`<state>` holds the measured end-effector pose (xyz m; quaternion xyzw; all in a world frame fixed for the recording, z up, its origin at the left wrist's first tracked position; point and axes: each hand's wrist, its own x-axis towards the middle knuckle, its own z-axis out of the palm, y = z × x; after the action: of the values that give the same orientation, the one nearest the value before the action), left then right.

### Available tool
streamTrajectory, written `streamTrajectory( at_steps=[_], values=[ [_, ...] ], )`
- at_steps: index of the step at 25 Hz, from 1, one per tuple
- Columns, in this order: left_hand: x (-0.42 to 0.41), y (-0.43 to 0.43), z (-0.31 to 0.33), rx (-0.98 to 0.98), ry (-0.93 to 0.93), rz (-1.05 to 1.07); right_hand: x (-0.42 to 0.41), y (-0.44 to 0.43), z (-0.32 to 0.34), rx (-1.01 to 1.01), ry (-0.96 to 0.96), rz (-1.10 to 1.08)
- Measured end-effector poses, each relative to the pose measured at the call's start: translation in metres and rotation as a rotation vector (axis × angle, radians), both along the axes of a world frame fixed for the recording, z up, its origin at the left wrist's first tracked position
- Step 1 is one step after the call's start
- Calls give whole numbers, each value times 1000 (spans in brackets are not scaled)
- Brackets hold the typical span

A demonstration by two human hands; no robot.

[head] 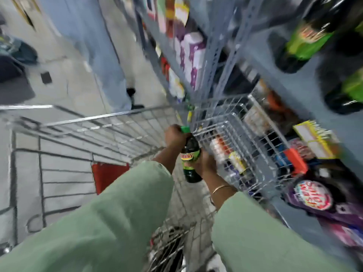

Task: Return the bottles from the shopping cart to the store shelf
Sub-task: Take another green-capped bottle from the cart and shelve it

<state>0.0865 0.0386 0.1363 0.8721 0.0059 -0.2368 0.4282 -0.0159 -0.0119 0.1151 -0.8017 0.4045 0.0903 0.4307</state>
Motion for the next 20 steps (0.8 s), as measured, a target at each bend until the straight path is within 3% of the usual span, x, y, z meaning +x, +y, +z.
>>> streamTrajectory(
  at_steps=[7, 11, 15, 20],
  values=[
    [-49, -109, 183, -372, -310, -175, -44, -88, 163, -222, -356, -343],
    [-98, -170, 256, -451, -485, -375, -89, -132, 218, -357, -554, -560],
    [-157, -217, 277, -546, -537, -539, -140, -171, 230, -437, -584, -783],
    [-215, -261, 255, -591, -511, -707, -195, -202, 210, -469, -588, -943]
  ],
)
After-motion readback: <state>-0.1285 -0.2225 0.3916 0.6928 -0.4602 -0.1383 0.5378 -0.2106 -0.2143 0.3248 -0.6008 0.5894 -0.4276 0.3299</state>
